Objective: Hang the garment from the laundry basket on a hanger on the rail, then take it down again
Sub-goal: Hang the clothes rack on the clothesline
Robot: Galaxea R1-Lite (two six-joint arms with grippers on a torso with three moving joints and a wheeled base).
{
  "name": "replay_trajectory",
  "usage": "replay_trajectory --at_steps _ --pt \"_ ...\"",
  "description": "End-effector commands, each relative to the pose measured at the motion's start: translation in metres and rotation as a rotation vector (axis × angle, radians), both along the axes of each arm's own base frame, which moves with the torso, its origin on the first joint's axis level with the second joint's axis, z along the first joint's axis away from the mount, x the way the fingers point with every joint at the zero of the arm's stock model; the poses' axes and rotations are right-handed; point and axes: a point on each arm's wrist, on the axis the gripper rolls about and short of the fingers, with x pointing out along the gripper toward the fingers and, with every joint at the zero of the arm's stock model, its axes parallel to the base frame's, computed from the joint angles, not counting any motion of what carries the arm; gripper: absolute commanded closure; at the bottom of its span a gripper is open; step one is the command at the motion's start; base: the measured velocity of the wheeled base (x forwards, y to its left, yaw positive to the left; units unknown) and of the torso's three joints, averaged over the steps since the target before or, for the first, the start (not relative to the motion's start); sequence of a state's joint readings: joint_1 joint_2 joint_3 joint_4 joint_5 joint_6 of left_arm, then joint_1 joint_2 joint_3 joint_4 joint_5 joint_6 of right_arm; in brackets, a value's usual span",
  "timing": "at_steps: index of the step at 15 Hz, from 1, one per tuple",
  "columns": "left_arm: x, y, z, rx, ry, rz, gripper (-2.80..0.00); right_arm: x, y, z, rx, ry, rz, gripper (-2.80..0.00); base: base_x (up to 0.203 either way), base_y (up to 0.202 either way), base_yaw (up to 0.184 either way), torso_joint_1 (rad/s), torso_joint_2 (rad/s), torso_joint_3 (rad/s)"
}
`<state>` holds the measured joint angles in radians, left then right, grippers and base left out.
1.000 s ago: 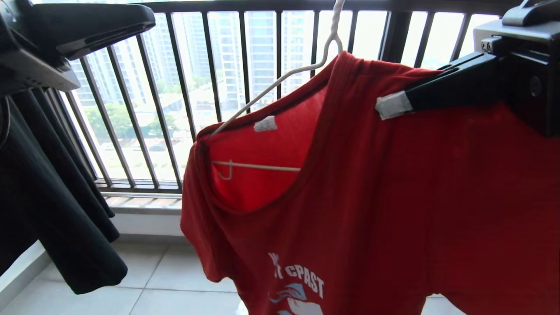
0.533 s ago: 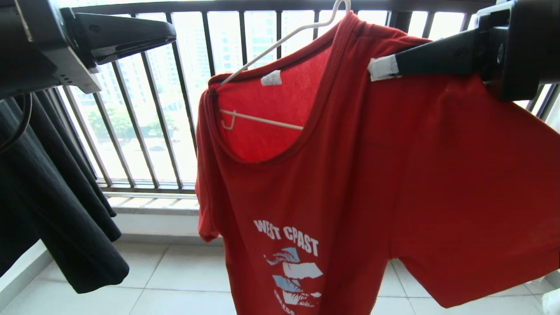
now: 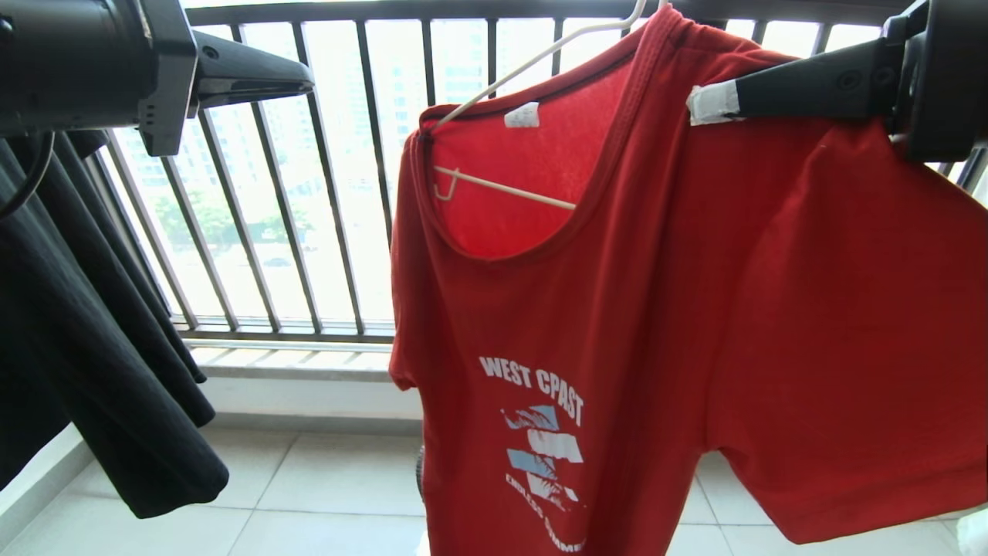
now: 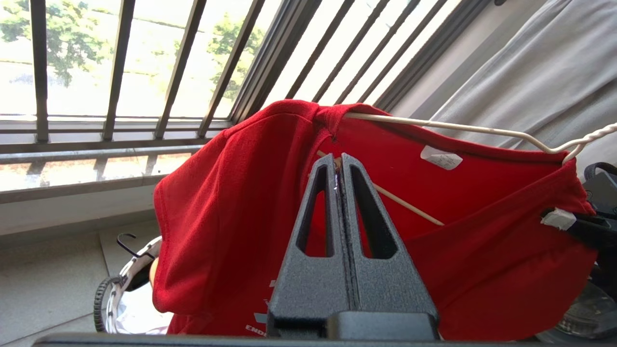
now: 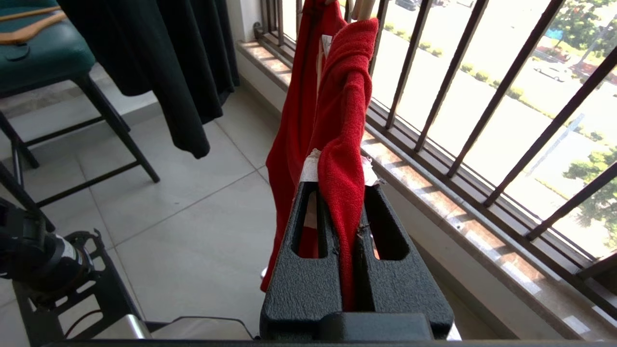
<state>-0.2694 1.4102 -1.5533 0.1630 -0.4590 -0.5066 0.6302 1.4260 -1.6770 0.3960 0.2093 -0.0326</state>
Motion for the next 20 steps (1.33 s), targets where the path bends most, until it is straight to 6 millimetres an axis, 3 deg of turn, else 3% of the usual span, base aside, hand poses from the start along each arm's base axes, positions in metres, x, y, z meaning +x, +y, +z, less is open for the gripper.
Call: replay_trajectory --at_steps 1,4,11,13,16,20 --pt "0.005 -0.003 -0.001 -0.001 0.009 0.008 0.0 0.002 -0.001 -0.003 -0.018 0.001 -0.087 0.0 0.0 0.0 0.0 0.0 0.0 0.0" --pt "0.002 -0.005 0.004 -0.002 0.0 0.075 0.0 0.004 -0.004 -0.005 -0.031 0.006 -0.243 0.0 0.0 0.0 0.0 0.0 0.0 0.0" --pt "-0.018 0.002 0.002 0.185 0.061 0.177 0.0 -0.033 -0.034 -0.01 -0.015 -0.007 -0.317 0.0 0.0 0.0 0.0 0.0 0.0 0.0" --pt "-0.03 0.003 -0.002 0.209 0.113 0.154 0.0 -0.037 -0.045 -0.016 -0.03 -0.004 -0.408 0.0 0.0 0.0 0.0 0.0 0.0 0.0" --pt "-0.068 0.016 -0.012 0.262 0.185 0.143 0.0 -0.056 -0.061 -0.017 -0.01 -0.026 -0.44 0.0 0.0 0.0 0.0 0.0 0.0 0.0" --pt "-0.105 0.036 -0.035 0.36 0.242 0.325 0.0 -0.08 -0.077 -0.028 -0.006 -0.035 -0.452 0.0 0.0 0.0 0.0 0.028 -0.18 -0.244"
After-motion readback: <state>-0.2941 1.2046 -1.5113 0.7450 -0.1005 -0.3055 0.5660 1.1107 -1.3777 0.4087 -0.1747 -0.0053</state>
